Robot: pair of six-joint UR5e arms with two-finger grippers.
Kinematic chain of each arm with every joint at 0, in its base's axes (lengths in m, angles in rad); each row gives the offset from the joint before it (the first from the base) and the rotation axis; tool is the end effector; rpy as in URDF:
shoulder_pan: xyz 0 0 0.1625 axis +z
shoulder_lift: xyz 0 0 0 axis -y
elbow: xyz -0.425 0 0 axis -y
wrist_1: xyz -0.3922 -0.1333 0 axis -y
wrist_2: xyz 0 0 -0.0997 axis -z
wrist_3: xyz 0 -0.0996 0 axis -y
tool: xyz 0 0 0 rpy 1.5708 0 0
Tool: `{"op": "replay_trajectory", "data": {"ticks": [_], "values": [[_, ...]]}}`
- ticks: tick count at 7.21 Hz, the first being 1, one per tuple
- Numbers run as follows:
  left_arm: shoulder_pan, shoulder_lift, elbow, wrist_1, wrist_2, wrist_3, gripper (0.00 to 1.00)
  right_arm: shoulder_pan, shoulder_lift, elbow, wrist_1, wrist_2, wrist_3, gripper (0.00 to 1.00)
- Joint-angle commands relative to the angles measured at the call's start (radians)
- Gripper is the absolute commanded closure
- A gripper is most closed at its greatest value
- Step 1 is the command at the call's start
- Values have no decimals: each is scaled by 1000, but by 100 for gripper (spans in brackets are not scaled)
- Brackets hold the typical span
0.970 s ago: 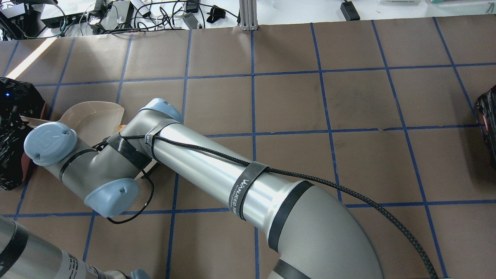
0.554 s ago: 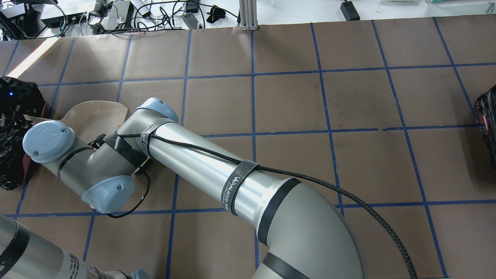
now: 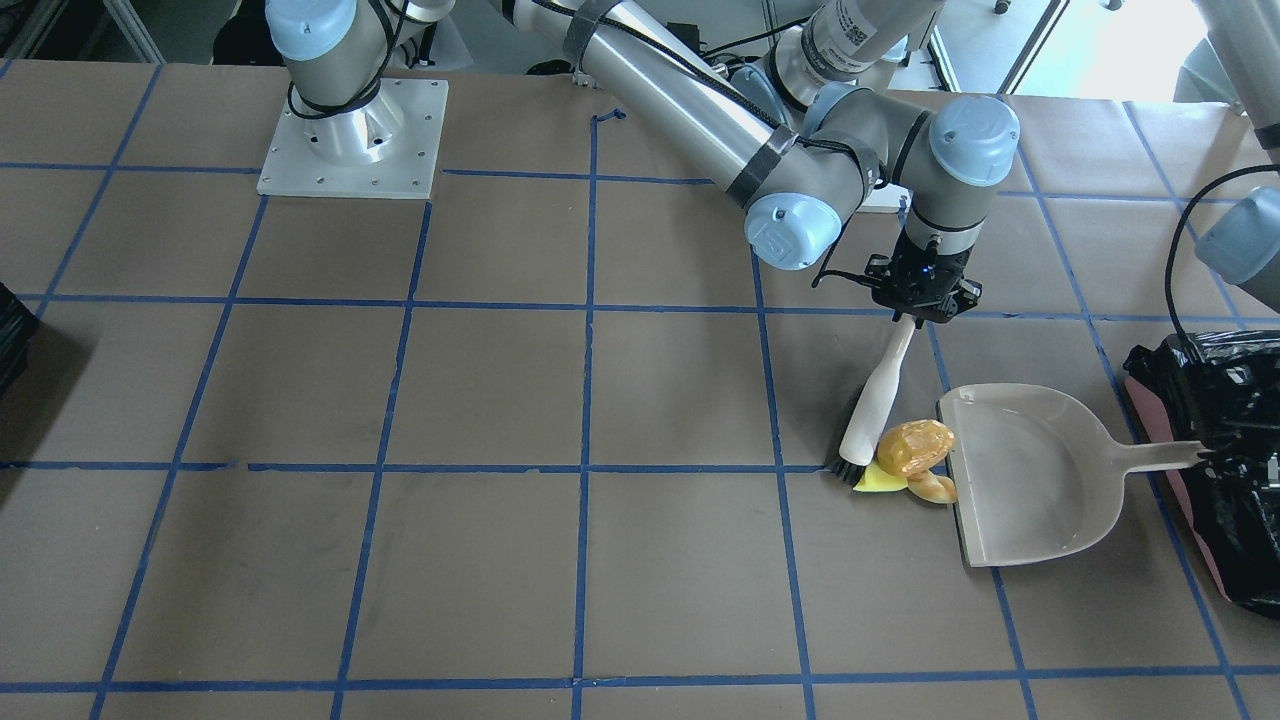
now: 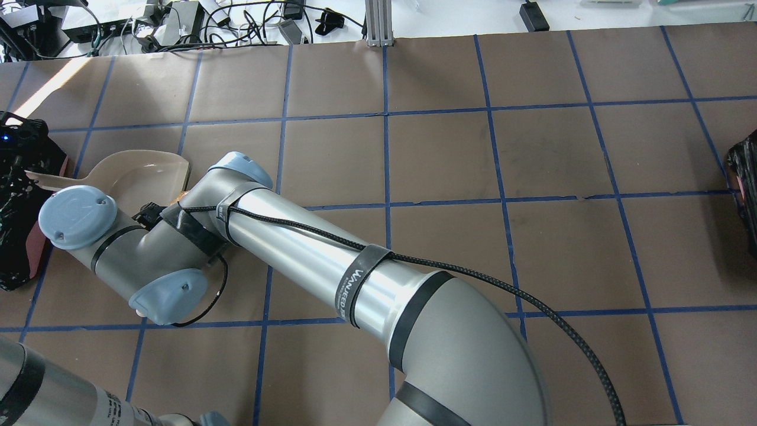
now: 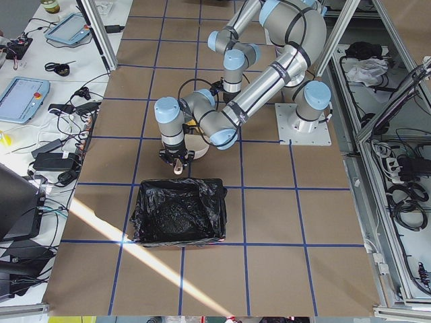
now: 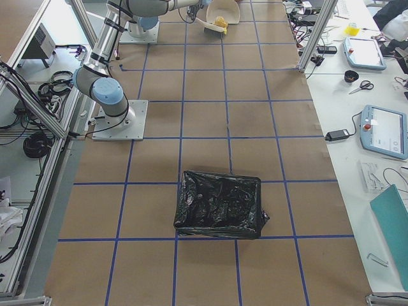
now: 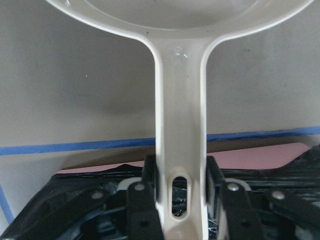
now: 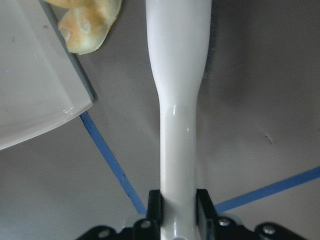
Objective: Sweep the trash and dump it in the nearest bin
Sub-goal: 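Sweep the trash into the dustpan with the brush in the right gripper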
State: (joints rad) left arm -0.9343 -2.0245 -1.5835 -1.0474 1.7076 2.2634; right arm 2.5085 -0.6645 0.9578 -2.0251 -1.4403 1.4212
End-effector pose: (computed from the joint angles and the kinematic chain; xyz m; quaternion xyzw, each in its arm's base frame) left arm 0.2852 -0.5872 0.2753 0.7233 0.6865 0.0644 0.0365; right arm 0.7511 -0.3698 0.2297 0.2330 0.9670 0.0295 0.0990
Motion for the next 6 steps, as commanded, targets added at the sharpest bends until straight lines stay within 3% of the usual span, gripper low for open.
{"op": "replay_trajectory", "data": {"ticks": [1, 6], "values": [[0, -17, -1, -5, -5, -4, 100, 0, 6, -1, -9, 15, -77, 100], [-9, -20, 0, -14, -11, -36, 100, -56, 45, -7, -78, 240, -478, 100]]}}
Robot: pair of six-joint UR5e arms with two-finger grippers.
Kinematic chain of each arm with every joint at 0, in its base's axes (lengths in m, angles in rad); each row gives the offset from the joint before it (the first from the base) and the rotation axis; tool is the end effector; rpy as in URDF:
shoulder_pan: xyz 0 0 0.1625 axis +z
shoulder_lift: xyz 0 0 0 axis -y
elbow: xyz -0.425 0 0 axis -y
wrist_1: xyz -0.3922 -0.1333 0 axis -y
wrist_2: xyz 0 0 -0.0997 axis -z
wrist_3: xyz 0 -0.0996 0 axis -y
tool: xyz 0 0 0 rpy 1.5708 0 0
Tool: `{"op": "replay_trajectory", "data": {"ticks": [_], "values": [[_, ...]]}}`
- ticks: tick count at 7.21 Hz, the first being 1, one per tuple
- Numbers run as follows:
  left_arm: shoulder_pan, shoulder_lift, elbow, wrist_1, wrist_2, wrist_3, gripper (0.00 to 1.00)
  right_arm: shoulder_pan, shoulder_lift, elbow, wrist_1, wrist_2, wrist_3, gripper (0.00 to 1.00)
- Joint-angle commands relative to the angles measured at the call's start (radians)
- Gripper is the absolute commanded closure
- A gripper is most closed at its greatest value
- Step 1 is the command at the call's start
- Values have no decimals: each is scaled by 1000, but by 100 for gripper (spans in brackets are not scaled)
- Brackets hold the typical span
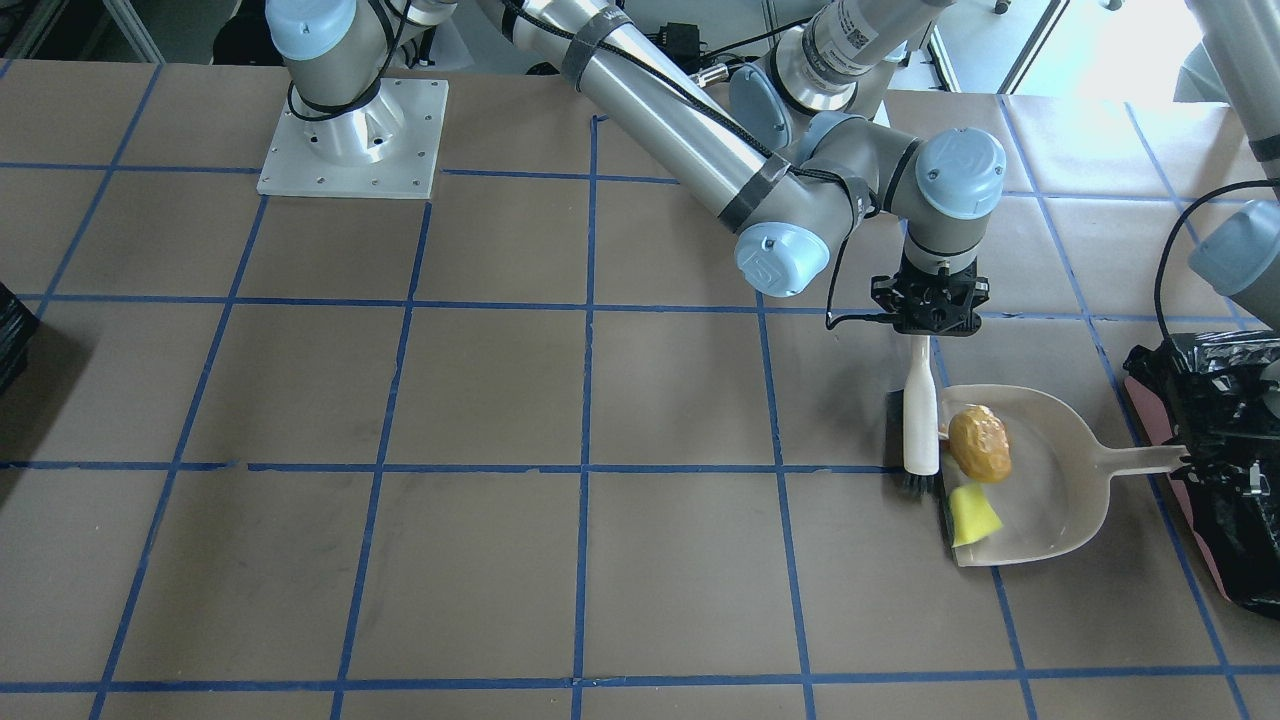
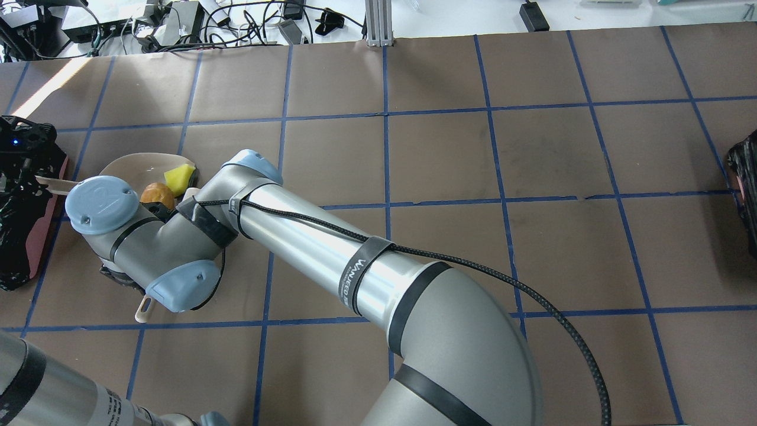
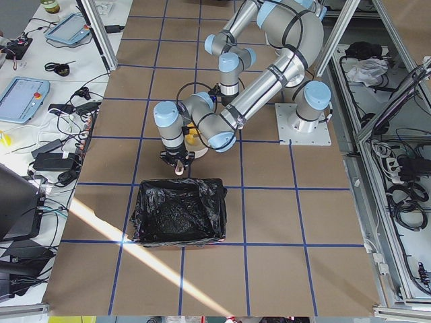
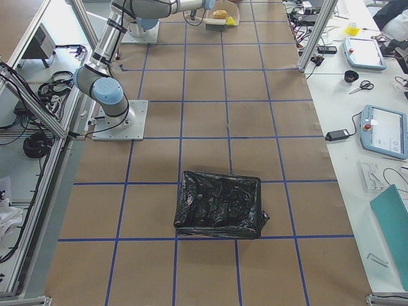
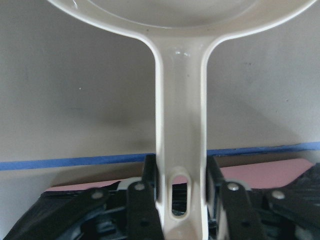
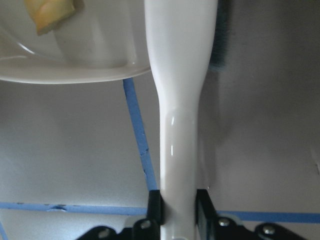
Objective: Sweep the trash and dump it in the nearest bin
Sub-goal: 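Brush the remaining trash pieces into the dustpan with the right gripper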
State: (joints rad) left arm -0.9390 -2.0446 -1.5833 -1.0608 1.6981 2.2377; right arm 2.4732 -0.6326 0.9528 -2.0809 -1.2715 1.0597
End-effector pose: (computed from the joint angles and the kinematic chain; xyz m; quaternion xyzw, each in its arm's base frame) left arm 0.2822 -0.5899 0.2610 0.7174 0.6937 0.0614 0.0203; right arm 0.7529 -0.3873 0.2157 0.0632 0.9824 0.0712 0.1605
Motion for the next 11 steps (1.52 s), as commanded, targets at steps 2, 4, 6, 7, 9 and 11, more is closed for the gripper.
{"op": "replay_trajectory", "data": {"ticks": [2, 4, 6, 7, 9, 11], "values": [[-11, 0, 0, -1, -2, -10, 100, -60, 28, -2, -53, 156, -263, 100], [-11, -2, -1, -4, -5, -12, 100, -76, 11, 3, -41, 169, -294, 100], [-11, -2, -1, -14, -9, -12, 100, -76, -54, 17, 100, 94, -290, 100], [-11, -2, -1, -21, -15, -12, 100, -76, -70, 24, 119, 90, -284, 100], [-11, 0, -3, -48, -49, -10, 100, -76, -114, 75, 155, 20, -282, 100], [-11, 1, -3, -90, -89, -10, 100, -76, -137, 127, 150, 11, -291, 100]]}}
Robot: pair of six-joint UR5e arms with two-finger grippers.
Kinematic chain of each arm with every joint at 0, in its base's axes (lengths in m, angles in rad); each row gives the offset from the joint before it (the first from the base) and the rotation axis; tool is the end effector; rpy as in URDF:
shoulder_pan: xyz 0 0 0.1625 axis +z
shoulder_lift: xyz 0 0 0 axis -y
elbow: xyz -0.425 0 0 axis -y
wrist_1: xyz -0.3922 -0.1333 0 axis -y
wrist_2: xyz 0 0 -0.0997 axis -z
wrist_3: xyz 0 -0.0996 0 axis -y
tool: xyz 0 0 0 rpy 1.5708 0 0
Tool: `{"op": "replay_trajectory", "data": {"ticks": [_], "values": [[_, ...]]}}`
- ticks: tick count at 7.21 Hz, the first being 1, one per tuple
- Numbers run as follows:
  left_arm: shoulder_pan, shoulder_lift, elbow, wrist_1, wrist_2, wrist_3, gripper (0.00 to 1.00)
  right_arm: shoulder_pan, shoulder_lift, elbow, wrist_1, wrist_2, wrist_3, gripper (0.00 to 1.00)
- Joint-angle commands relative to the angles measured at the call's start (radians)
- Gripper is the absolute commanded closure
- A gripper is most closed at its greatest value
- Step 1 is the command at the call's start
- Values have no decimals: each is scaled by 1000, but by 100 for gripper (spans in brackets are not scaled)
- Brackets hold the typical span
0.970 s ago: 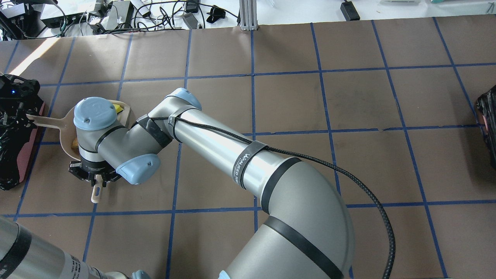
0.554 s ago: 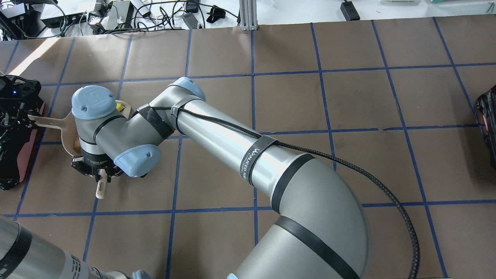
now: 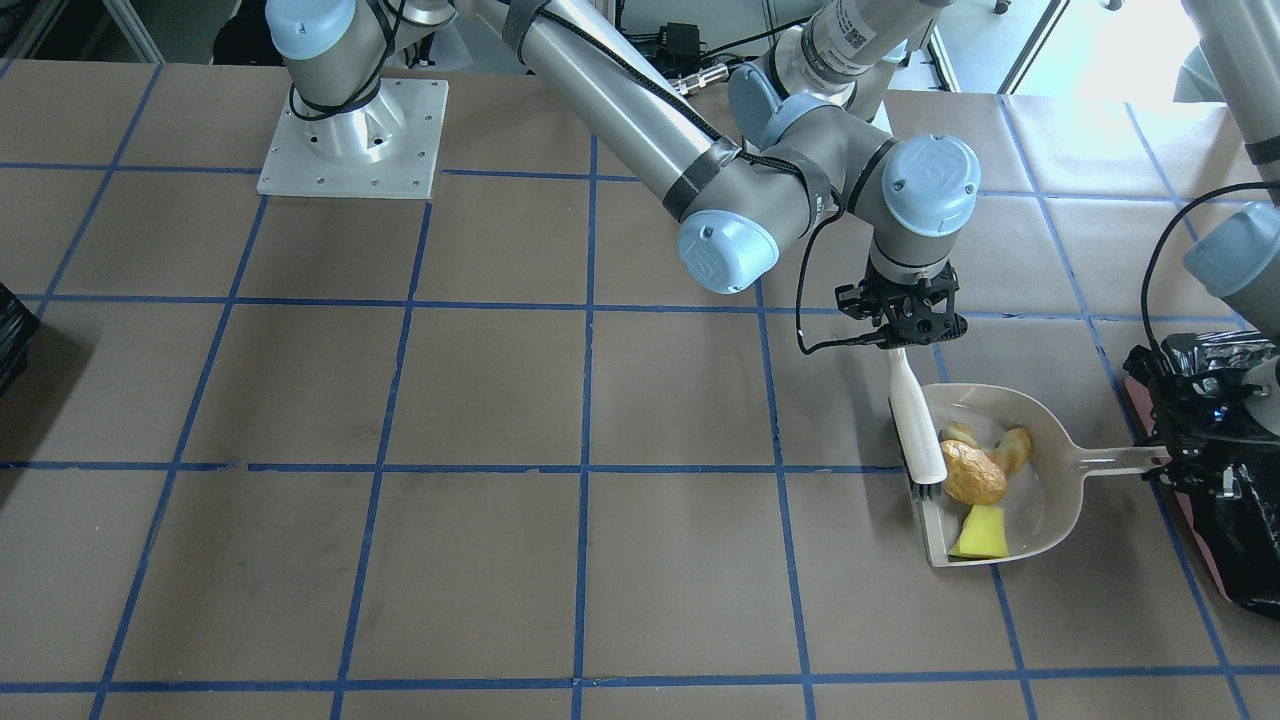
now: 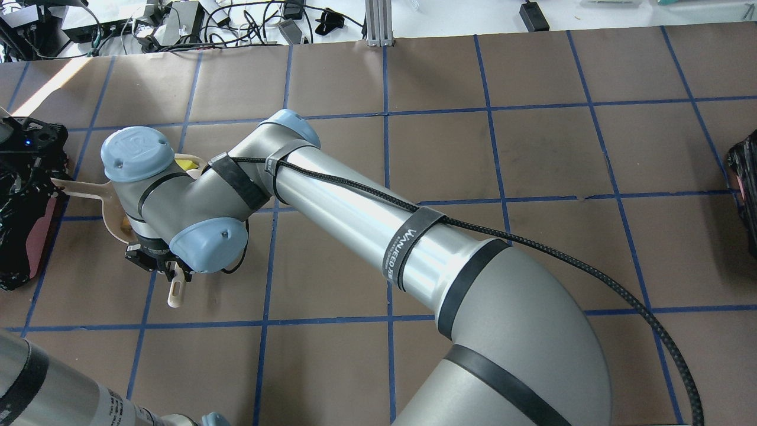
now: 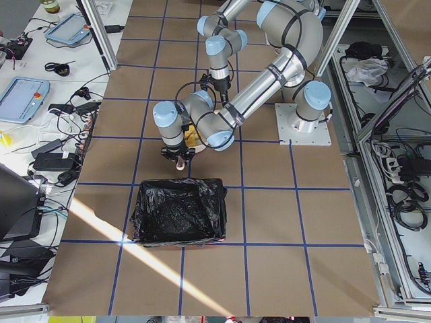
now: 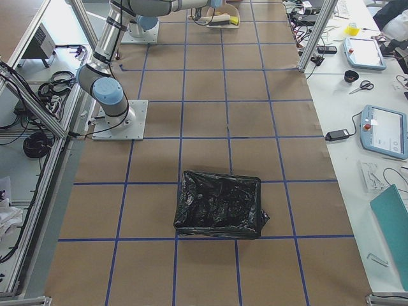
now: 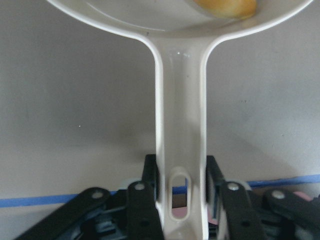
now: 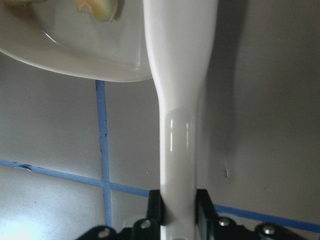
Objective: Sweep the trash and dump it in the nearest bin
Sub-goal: 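Brush the remaining trash pieces into the dustpan with the right gripper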
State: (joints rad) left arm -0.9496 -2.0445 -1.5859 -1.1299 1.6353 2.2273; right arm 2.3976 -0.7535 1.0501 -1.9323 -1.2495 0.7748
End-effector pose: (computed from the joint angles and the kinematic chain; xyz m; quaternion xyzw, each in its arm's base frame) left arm 0.2664 -0.5902 0.2525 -0.7194 -0.6934 -0.0354 0.0190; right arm 0.6933 -0.4142 0.2508 -0.0308 0.9861 0.0925 0.1343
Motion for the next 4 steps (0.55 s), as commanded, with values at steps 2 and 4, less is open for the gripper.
{"op": "replay_trajectory", "data": {"ticks": [2, 4], "values": [[2, 6, 1, -62, -69, 0, 100, -3, -42, 48, 13, -50, -25, 100], [2, 9, 3, -96, -109, 0, 100, -40, -110, 73, 137, -135, -89, 100]]}}
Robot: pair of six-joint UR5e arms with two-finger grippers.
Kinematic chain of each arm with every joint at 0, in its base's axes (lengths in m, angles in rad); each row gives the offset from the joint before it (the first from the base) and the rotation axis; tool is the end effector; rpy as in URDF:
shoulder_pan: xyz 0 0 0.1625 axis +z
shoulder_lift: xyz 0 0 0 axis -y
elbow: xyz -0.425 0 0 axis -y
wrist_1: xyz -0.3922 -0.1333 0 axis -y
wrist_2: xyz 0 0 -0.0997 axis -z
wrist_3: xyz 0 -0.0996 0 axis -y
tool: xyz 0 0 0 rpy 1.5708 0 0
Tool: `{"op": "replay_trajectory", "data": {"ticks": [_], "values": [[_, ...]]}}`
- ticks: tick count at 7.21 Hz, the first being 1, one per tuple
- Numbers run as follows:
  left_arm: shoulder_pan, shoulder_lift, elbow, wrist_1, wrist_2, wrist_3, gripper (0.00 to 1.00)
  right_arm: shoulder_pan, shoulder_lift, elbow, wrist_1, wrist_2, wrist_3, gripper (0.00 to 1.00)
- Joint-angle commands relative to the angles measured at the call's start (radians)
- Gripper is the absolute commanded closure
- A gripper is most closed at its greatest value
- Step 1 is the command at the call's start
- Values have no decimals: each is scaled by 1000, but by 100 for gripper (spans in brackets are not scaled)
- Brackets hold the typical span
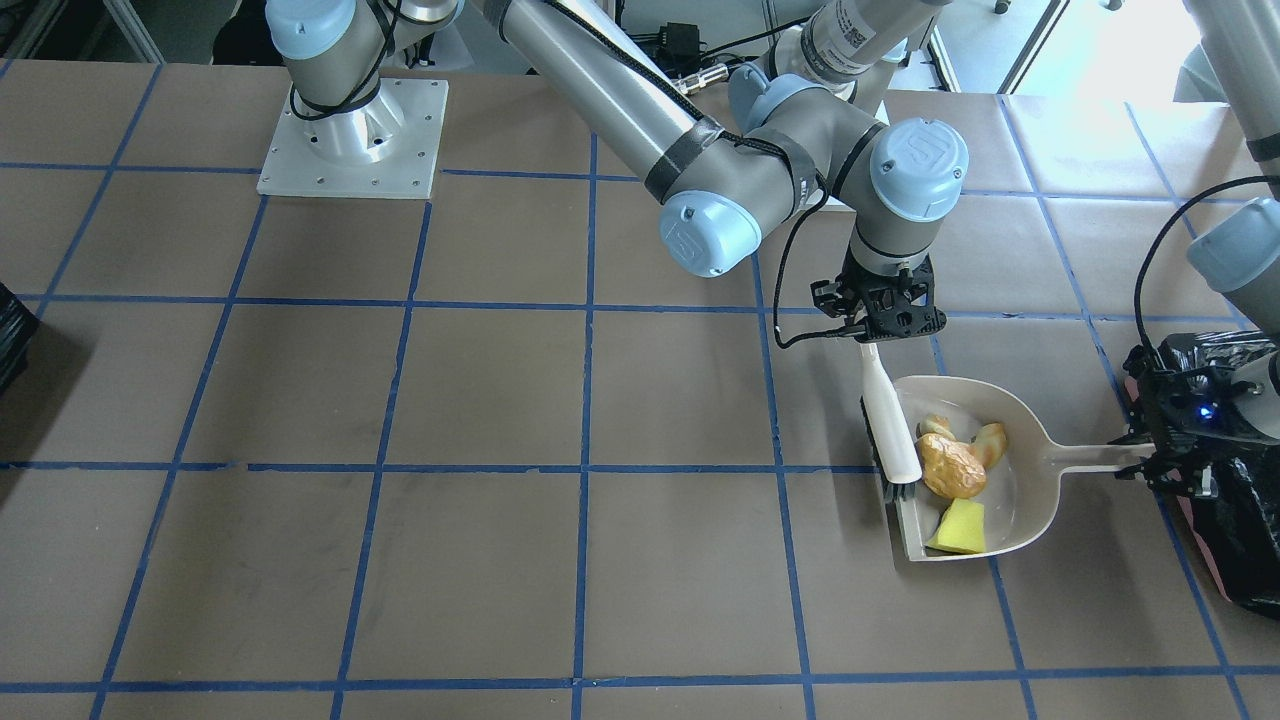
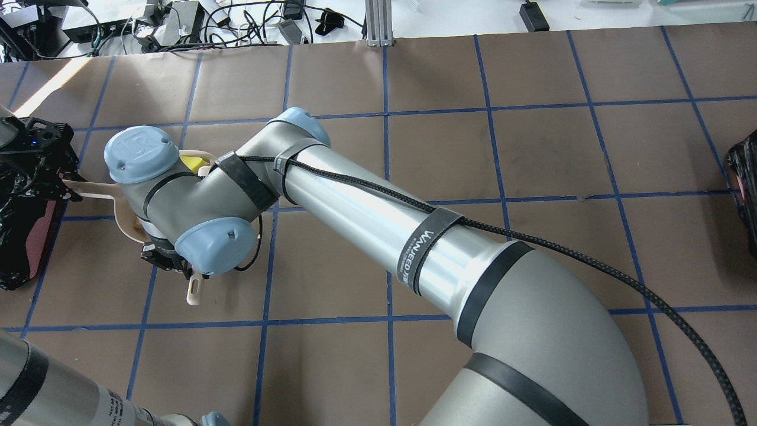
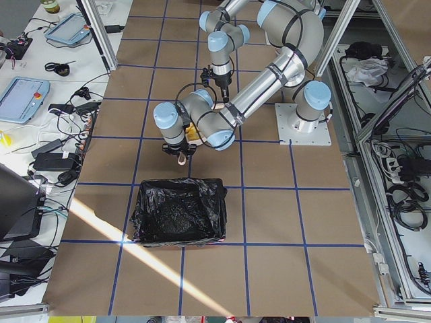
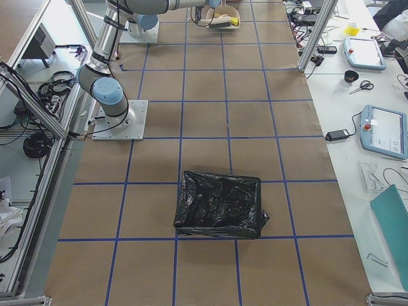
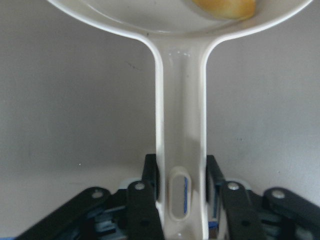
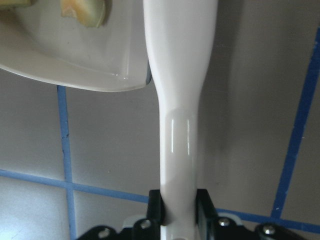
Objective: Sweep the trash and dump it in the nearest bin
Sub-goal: 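Brush the remaining trash pieces into the dustpan with the right gripper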
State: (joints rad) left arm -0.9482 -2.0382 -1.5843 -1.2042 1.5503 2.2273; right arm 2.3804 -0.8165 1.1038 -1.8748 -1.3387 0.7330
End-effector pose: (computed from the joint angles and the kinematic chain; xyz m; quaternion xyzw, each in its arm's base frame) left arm 0.2556 -0.5882 0.2502 -0.7174 -0.6943 0.0018 0.0580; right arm 0.6641 -0.4170 0.2658 -0.0390 0.9925 0.0748 0.0888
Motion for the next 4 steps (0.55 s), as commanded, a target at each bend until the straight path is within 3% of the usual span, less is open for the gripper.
{"op": "replay_trajectory", "data": {"ticks": [1, 4], "values": [[0, 9, 1, -37, -32, 0, 100, -45, -114, 71, 133, -59, -56, 100], [61, 45, 32, -121, -177, -35, 100, -118, -323, 374, 129, -63, -76, 100]]}}
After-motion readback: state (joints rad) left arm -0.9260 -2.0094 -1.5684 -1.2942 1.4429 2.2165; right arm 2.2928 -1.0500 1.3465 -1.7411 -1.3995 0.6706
